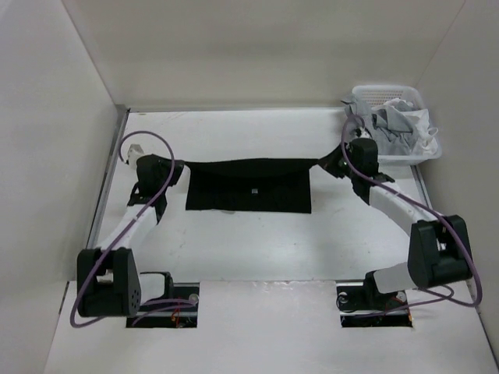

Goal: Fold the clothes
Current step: Fold the tank top

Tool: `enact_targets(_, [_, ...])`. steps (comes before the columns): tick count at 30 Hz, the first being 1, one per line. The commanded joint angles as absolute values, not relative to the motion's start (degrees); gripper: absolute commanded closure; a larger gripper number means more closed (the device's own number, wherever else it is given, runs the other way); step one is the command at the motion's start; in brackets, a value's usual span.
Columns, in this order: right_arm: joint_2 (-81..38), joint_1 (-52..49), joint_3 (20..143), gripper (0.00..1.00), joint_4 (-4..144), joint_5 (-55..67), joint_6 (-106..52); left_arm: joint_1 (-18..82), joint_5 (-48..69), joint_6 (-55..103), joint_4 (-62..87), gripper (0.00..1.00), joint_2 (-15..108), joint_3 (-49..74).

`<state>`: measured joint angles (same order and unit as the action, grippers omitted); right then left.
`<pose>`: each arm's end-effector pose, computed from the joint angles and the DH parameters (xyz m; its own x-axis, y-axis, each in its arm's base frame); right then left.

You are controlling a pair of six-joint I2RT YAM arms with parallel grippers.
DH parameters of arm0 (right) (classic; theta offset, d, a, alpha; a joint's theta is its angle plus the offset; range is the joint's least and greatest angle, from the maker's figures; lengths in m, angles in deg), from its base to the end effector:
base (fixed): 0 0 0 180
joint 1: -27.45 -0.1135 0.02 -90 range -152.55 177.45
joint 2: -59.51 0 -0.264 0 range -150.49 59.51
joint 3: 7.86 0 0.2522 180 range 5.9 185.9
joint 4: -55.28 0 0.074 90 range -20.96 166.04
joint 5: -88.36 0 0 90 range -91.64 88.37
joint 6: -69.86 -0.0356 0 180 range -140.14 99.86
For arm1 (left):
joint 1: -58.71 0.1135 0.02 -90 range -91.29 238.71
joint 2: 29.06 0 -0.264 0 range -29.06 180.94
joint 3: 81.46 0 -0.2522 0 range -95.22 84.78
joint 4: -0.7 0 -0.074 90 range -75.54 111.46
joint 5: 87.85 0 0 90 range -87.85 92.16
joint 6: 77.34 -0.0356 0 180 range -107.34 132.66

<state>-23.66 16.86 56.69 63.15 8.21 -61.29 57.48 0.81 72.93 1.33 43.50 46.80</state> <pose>0.3186 0.0658 0.2464 -0.5483 0.5570 -0.6237 0.0388 0.7620 0.6464 0.2786 -0.0051 0.2356 -0.1810 -0.8644 -0.4690 -0.3176 0.5027 -0.8040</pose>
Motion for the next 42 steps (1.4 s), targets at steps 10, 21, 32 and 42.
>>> enact_targets(10, [-7.20,11.86,34.13,0.97,57.35,3.82,-63.65,62.97,8.22,70.32,3.82,1.00,26.32,64.11])
enact_targets(21, [-7.29,5.43,25.59,0.62,55.59,-1.36,-69.37,70.61,13.49,70.66,1.18,0.79,26.85,71.51])
enact_targets(32, [-22.48,10.17,32.97,0.60,47.08,6.00,-67.68,61.23,7.79,69.53,0.75,0.75,22.45,68.44])
enact_targets(42, [-35.04,13.52,37.01,0.71,40.57,17.43,-74.37,44.88,0.22,66.27,-5.40,0.76,27.54,61.23])
